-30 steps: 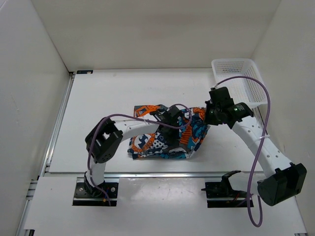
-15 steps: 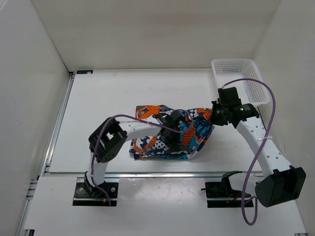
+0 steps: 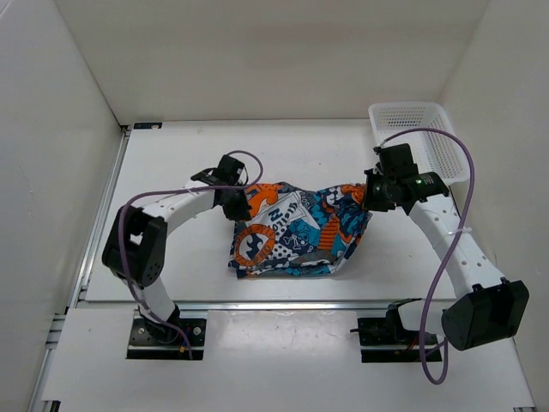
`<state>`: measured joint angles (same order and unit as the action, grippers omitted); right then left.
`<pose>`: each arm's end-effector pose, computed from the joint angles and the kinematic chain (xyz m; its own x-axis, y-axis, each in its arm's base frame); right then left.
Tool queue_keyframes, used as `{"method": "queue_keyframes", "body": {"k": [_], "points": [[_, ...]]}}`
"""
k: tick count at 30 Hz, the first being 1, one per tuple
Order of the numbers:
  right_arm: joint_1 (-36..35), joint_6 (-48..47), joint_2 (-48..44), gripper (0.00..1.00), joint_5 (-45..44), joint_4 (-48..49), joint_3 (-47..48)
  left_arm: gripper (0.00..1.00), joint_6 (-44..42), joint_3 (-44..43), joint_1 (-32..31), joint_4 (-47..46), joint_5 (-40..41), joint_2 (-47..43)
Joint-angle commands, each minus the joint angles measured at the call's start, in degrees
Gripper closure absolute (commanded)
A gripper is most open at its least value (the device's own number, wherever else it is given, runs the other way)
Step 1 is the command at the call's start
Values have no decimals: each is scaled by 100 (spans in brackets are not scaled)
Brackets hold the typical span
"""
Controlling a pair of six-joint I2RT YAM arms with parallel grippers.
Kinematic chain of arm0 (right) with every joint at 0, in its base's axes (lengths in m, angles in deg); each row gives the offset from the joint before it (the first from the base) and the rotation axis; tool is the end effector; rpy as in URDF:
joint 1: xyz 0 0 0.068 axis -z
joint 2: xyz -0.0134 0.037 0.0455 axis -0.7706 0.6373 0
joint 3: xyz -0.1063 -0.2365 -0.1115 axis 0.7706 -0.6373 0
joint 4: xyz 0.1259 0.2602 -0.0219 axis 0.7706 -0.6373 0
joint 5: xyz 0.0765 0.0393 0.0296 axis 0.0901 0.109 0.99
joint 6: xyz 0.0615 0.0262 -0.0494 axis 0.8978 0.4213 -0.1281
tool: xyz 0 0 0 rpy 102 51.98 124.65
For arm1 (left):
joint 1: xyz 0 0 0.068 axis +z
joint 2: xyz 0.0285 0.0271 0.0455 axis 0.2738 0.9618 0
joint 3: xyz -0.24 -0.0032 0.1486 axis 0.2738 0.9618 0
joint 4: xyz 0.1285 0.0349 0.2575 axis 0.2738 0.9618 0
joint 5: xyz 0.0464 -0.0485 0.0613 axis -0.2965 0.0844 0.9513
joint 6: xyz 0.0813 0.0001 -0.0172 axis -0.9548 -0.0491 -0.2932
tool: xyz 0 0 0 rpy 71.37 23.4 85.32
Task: Fold and stack the shorts
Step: Fold the shorts
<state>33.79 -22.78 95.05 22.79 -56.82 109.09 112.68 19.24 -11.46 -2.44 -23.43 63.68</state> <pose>0.2892 0.0834 0.3054 -0.7883 0.0885 -0.6089 -0.0182 0.9858 0.1668 0.3416 -0.1847 0.1743 -0.9190 -0.2674 -0.2895 -0.1507 0.9172 -0.3689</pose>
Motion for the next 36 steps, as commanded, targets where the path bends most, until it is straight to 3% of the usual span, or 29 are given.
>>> {"method": "queue_keyframes", "body": {"k": [1, 8, 17, 25, 36], "points": [[19, -174, 95, 100, 94, 99, 412, 90, -249, 99, 63, 148, 281, 127], [19, -279, 289, 100, 94, -7, 588, 90, -249, 529, 607, 96, 651, 250], [19, -332, 526, 100, 103, -7, 842, 90, -575, 548, 617, -80, 11, 865], [-1210, -332, 1272, 100, -415, -305, 1853, 90, -680, 600, 617, -150, -175, 971], [-3083, -218, 3540, 100, -934, -1044, 4042, 90, -733, 653, 784, -203, -290, 918]]}}
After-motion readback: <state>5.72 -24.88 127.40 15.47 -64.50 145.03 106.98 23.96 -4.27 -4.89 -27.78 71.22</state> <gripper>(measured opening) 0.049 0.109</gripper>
